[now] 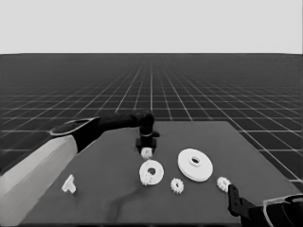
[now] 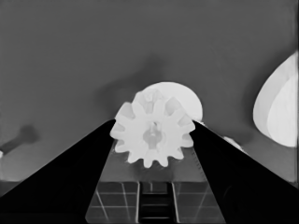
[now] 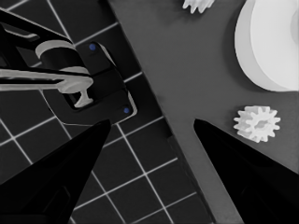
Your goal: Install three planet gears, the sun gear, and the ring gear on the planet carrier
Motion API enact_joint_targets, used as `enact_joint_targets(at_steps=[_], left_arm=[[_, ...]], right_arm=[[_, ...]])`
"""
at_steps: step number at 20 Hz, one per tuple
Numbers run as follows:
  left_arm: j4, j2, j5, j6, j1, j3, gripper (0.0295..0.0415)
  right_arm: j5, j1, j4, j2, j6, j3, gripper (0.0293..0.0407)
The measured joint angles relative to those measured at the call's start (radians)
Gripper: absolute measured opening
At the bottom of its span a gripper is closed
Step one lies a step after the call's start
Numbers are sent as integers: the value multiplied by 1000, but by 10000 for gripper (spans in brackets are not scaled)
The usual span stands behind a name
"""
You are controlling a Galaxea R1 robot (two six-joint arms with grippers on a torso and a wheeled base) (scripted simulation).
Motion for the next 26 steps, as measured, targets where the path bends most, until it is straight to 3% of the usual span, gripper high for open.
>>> enact_joint_targets(at_steps=[2, 5, 12, 14, 15, 22, 24, 26], left_arm=[[0, 6, -1, 5, 0, -11, 312], [101, 36, -56, 55, 116, -103, 312], [122, 48, -75, 74, 142, -138, 312], [123, 49, -75, 74, 142, -139, 372], [123, 49, -75, 74, 142, -139, 381], [123, 49, -75, 74, 143, -139, 385], [48, 14, -21, 19, 53, -38, 385], [17, 9, -7, 9, 17, -21, 385]], right_arm=[[0, 0, 0, 0, 0, 0, 385], [0, 0, 0, 0, 0, 0, 385], [0, 0, 0, 0, 0, 0, 385], [0, 0, 0, 0, 0, 0, 385], [0, 0, 0, 0, 0, 0, 385], [0, 0, 0, 0, 0, 0, 385], [0, 0, 0, 0, 0, 0, 385], [0, 0, 0, 0, 0, 0, 385]])
